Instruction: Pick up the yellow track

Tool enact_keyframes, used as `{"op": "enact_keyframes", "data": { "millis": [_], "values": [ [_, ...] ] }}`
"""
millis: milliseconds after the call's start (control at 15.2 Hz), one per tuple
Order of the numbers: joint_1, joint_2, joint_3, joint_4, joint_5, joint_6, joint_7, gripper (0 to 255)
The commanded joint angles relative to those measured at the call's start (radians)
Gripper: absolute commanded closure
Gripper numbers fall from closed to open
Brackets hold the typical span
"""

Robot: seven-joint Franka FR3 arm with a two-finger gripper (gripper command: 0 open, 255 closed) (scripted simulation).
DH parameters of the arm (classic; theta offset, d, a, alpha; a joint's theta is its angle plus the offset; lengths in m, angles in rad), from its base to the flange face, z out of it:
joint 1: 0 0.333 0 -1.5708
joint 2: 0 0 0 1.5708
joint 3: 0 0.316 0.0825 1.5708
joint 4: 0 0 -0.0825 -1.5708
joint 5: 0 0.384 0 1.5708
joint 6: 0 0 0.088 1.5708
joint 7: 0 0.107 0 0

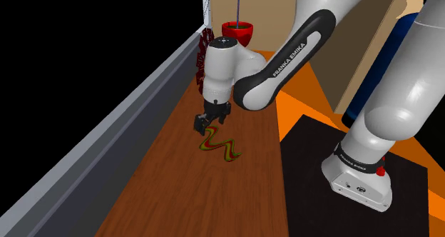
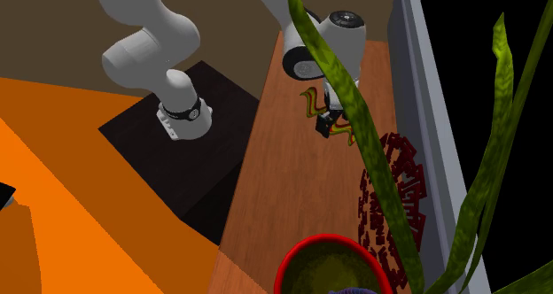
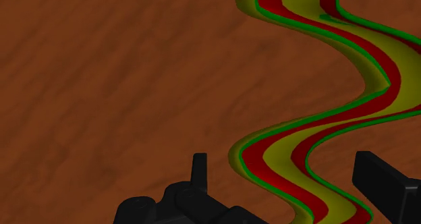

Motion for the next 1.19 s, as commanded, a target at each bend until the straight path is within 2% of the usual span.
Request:
{"op": "enact_keyframes", "data": {
  "millis": [0, 66, 660, 1122],
  "values": [
    [0.001, 0.009, -0.001, 0.000, -0.013, 0.008, 0.010, 0],
    [0.001, 0.009, -0.001, 0.000, -0.012, 0.007, 0.010, 255],
    [0.001, 0.009, -0.001, 0.000, -0.013, 0.008, 0.011, 255],
    [0.003, -0.085, 0.009, 0.017, 0.106, -0.084, -0.080, 255]
  ]
}}
